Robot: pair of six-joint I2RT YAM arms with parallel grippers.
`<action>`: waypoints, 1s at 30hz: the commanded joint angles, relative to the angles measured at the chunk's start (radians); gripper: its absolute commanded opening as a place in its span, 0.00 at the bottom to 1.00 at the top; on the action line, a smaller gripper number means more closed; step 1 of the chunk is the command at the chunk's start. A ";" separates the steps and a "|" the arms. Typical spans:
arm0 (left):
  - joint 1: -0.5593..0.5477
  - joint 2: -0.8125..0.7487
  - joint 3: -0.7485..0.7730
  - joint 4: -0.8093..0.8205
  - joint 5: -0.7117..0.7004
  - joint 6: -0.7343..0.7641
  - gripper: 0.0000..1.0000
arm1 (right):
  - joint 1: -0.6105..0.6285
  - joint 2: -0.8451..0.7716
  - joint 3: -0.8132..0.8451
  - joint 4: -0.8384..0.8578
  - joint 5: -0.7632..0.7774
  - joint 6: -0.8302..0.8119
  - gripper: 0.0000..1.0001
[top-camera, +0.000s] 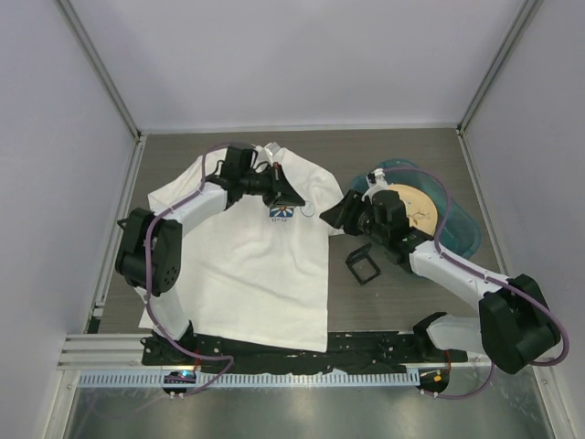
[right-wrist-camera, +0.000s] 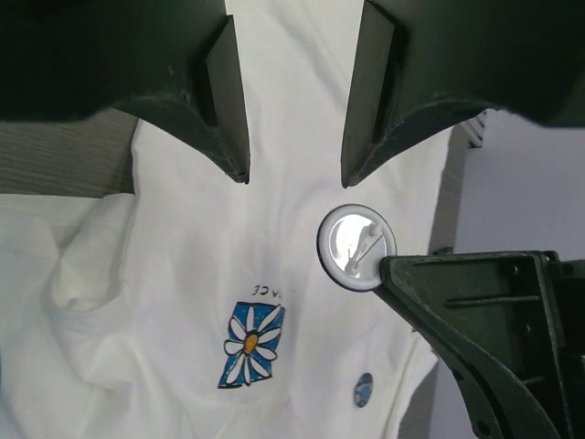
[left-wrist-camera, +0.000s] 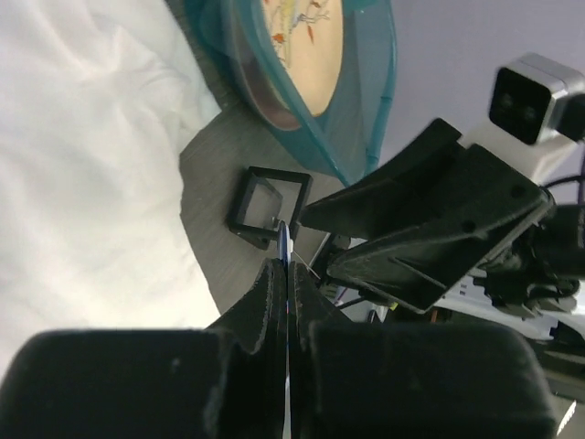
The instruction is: Remove the brooch from the garment
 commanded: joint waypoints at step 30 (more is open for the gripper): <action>-0.053 -0.081 -0.077 0.359 0.140 -0.185 0.00 | -0.069 0.011 -0.188 0.642 -0.124 0.462 0.51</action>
